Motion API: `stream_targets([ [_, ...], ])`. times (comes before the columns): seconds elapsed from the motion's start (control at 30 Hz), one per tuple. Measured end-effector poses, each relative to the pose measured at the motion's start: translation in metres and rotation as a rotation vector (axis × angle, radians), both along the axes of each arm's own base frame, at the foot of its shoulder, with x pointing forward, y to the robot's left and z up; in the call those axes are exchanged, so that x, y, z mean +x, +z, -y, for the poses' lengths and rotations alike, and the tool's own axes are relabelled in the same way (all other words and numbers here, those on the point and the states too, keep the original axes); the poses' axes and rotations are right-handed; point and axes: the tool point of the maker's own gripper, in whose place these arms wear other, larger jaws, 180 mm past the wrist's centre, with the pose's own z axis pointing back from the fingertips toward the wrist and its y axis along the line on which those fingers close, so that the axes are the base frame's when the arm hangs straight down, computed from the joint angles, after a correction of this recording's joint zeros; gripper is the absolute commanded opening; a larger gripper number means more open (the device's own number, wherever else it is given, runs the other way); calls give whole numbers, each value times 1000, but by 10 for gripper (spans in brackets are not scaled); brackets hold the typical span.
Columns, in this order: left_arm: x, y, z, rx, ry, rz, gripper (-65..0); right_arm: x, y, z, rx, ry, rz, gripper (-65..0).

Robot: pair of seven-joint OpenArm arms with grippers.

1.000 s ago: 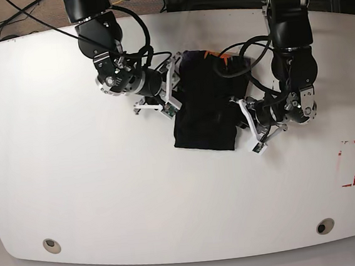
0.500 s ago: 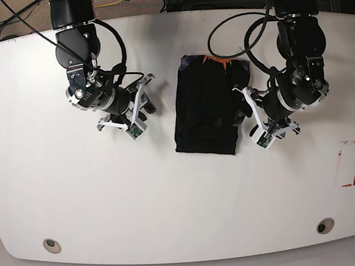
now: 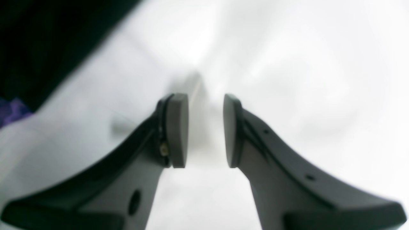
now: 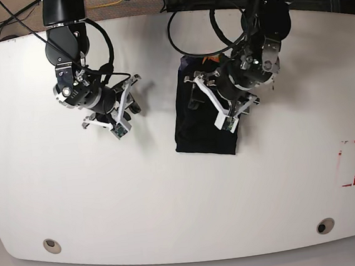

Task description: Fold the T-shirt properly

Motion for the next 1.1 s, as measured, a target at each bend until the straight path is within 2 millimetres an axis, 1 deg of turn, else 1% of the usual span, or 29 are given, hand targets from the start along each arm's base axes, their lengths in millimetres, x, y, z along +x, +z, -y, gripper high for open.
stream_targets([
  [0.07,-6,-24,-1,5,18,-53,-253,0,0,-1,1,0,-1,-476],
  [0.17,-7,-43,-5,-20,37,-65,-254,-1,0,-6,15,5,-2,-476],
  [0.23,2,-45,-8,-30,39,-52,-257,-2,2,-6,16,6,3,-476],
  [0.33,17,-51,-30,-8,48,-49,-257,-3,9,-5,17,1,26,-476],
  [0.43,32,-50,-67,15,117,-30,-257,-1,15,2,3,-11,44,-476],
  [0.5,39,-50,-117,92,194,-21,-256,1,20,1,0,-7,61,-476],
  [0.53,40,-49,-135,123,214,-24,-256,2,24,0,4,-5,72,-476],
  [0.57,40,-48,-159,161,235,-28,-256,2,27,-1,7,-1,81,-476],
  [0.6,38,-47,-186,207,255,-35,-256,2,29,-2,14,-1,87,-476],
  [0.73,30,-42,-248,292,237,-53,-256,2,33,-3,9,2,102,-476],
  [0.77,28,-41,-258,300,241,-59,-256,1,35,-4,11,4,105,-476],
  [0.83,21,-41,-292,312,267,-81,-256,-2,36,-5,11,6,110,-476],
  [0.9,20,-38,-311,328,265,-81,-256,-3,35,-4,6,6,104,-476],
  [0.97,14,-34,-343,437,238,-105,-256,-4,36,-5,3,11,109,-476],
  [1.07,7,-31,-373,517,231,-125,-256,-5,42,-9,17,17,125,-476],
  [1.1,4,-31,-378,527,221,-132,-256,-5,42,-10,19,18,125,-476],
])
